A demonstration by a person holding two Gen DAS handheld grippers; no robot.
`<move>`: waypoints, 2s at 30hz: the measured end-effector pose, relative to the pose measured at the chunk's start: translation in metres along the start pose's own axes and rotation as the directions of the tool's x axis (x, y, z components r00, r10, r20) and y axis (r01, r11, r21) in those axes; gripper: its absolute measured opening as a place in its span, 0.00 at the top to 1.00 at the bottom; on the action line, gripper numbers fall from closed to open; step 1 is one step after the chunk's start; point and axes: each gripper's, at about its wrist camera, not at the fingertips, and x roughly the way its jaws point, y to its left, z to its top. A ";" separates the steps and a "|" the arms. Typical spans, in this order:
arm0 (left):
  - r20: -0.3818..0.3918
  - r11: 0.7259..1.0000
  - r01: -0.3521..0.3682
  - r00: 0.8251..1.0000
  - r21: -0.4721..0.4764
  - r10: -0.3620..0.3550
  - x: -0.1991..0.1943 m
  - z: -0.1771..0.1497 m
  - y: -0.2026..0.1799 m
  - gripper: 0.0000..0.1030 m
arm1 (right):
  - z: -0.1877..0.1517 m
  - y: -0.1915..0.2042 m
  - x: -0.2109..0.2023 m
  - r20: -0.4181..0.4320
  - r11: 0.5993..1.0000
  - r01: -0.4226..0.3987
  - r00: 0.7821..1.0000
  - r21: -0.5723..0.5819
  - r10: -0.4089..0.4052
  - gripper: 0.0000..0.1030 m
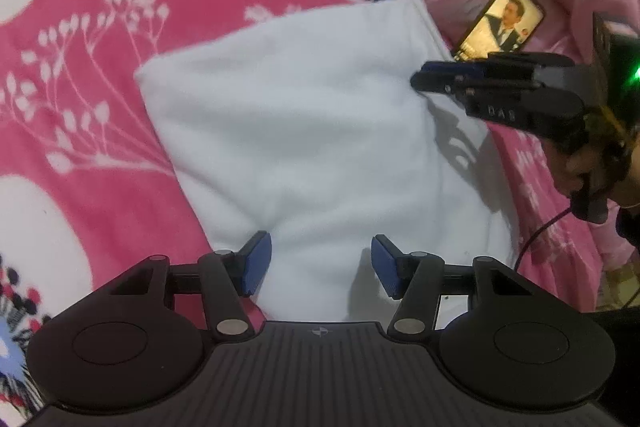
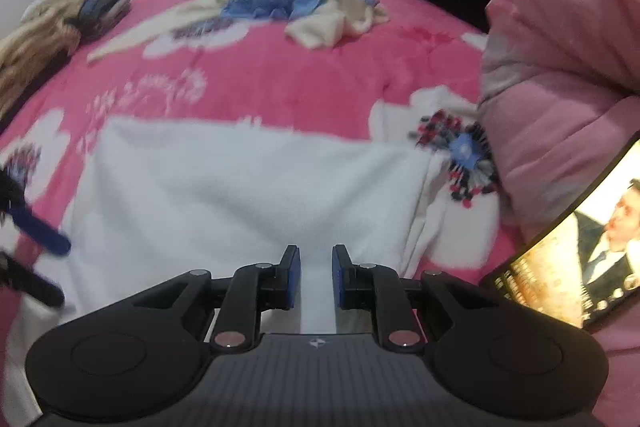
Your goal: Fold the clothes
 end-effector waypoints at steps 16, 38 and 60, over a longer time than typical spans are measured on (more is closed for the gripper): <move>0.058 0.960 -0.216 0.971 -0.179 0.230 0.020 0.062 0.023 0.46 | 0.035 -0.014 0.030 0.055 0.985 0.073 0.995 0.156 -0.083 0.83; 0.012 0.922 -0.332 0.940 -0.200 0.341 0.035 0.062 0.012 0.44 | 0.041 -0.015 0.047 -0.008 0.983 0.143 0.990 0.112 -0.143 0.83; 0.008 0.914 -0.358 0.931 -0.190 0.366 0.038 0.061 0.008 0.41 | 0.033 -0.007 0.036 -0.051 0.985 0.166 0.985 0.045 -0.164 0.83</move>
